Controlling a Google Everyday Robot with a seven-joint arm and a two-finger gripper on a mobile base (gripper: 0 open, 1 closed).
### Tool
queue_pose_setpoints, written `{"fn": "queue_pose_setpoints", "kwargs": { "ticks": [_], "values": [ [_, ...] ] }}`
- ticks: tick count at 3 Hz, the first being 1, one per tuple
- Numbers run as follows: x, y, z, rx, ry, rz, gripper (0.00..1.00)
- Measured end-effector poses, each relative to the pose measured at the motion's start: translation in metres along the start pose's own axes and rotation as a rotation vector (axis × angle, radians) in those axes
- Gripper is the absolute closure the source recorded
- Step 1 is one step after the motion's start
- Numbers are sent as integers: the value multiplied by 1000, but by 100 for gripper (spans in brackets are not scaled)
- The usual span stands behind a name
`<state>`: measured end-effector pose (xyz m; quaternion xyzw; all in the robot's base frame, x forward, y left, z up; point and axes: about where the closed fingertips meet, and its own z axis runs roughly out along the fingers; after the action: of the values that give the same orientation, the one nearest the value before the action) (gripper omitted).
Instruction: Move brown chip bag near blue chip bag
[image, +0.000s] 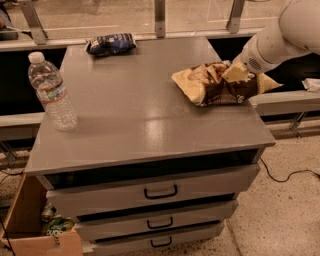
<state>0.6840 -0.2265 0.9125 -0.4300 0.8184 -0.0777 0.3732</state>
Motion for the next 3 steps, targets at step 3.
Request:
{"fn": "queue_pose_setpoints", "kwargs": {
  "ticks": [3],
  "values": [
    [-29,-47,-60,99,-112,-71,100]
  ]
}}
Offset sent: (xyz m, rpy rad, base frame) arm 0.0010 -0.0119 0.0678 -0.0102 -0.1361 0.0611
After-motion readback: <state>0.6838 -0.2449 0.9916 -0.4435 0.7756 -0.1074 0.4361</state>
